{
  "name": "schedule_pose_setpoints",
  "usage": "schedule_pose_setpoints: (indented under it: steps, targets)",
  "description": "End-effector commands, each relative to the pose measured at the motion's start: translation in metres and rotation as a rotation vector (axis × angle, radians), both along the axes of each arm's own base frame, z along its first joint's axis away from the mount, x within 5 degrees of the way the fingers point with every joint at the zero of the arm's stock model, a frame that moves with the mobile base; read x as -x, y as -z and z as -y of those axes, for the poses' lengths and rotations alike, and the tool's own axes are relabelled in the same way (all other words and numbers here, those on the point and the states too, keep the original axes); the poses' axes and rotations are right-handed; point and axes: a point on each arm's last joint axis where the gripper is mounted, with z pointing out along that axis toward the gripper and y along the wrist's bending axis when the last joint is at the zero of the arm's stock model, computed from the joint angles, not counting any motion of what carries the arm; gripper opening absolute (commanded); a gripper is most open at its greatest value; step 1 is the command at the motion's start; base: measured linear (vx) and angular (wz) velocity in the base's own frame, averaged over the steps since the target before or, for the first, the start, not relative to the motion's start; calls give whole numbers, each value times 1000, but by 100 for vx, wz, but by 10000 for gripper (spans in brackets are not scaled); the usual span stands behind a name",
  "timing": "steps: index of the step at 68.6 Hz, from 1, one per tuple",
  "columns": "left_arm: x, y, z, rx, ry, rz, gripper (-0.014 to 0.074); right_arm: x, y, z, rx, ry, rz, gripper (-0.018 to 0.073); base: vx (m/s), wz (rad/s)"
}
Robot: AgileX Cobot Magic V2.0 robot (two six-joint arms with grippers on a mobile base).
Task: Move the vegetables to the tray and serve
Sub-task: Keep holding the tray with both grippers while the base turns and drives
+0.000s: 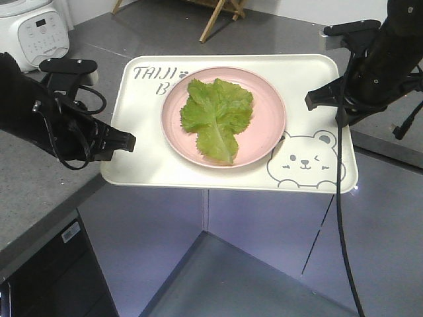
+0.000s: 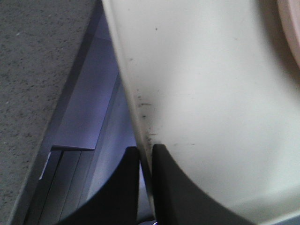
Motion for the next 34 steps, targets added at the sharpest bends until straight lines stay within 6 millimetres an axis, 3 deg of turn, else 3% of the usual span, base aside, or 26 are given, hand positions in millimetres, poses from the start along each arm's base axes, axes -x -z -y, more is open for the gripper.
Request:
schedule_pose_setpoints:
  steps: [1, 34]
  targets:
    - [3, -33, 11, 140, 15, 162, -6, 16, -28, -11, -91, -61, 50, 25, -1, -23]
    - [3, -33, 11, 140, 15, 162, -6, 16, -28, -11, -91, -61, 50, 25, -1, -24]
